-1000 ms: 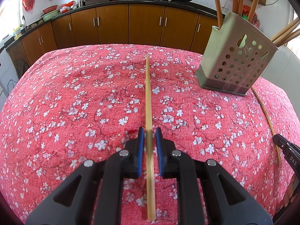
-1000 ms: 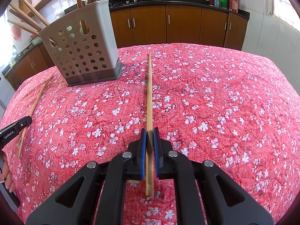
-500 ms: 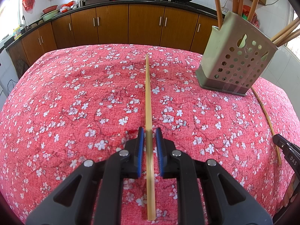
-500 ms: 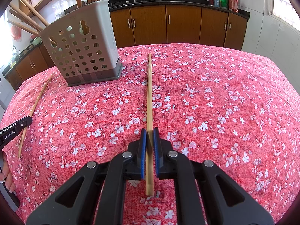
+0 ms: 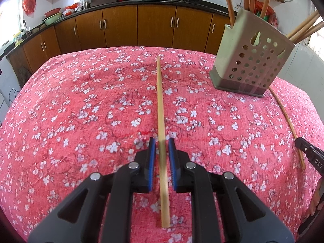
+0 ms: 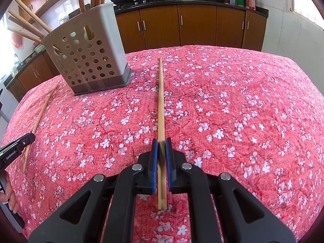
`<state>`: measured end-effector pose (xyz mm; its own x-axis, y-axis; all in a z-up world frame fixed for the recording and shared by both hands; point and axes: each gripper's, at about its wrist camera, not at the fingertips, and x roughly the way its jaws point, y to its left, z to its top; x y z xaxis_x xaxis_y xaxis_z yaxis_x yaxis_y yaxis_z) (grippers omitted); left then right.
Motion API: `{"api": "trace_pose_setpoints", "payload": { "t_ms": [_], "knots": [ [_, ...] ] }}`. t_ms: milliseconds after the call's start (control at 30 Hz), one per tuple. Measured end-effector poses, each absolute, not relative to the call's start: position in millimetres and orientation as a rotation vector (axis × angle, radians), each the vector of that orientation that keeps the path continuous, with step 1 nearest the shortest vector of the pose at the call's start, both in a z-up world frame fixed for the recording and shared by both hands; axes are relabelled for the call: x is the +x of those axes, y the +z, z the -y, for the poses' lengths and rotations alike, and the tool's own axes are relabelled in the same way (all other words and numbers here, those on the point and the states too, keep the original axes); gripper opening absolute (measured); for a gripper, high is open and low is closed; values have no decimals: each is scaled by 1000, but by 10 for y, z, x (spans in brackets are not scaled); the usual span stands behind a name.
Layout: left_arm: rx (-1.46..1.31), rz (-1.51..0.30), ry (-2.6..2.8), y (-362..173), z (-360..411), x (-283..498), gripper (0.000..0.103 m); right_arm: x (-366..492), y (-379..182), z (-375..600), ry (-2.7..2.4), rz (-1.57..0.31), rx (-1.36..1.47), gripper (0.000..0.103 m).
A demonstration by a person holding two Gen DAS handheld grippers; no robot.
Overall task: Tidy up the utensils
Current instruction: 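Lift the left tool's chopstick into the holder and open while the right tool does likewise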
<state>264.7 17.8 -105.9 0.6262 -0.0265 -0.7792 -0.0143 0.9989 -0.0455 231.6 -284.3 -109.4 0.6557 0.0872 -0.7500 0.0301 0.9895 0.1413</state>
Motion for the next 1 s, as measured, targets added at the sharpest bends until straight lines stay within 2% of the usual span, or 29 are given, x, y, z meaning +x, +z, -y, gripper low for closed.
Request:
{"api": "trace_pose_setpoints", "payload": {
  "t_ms": [167,300,700,1000],
  "knots": [
    [-44,-895,-6,-1059,-183,2647,9,2302,-1088,2888,43,-850,179,8],
    [-16,-891,-13,-975,-272,2620,8,2232,-958,2855,20,-798,153,8],
    [43,-626,-72,135,-302,2366,8,1954,9,2826,17,-505,108,8],
    [-41,-539,-168,698,-236,2335,8,1903,444,2999,47,-394,156,8]
  ]
}}
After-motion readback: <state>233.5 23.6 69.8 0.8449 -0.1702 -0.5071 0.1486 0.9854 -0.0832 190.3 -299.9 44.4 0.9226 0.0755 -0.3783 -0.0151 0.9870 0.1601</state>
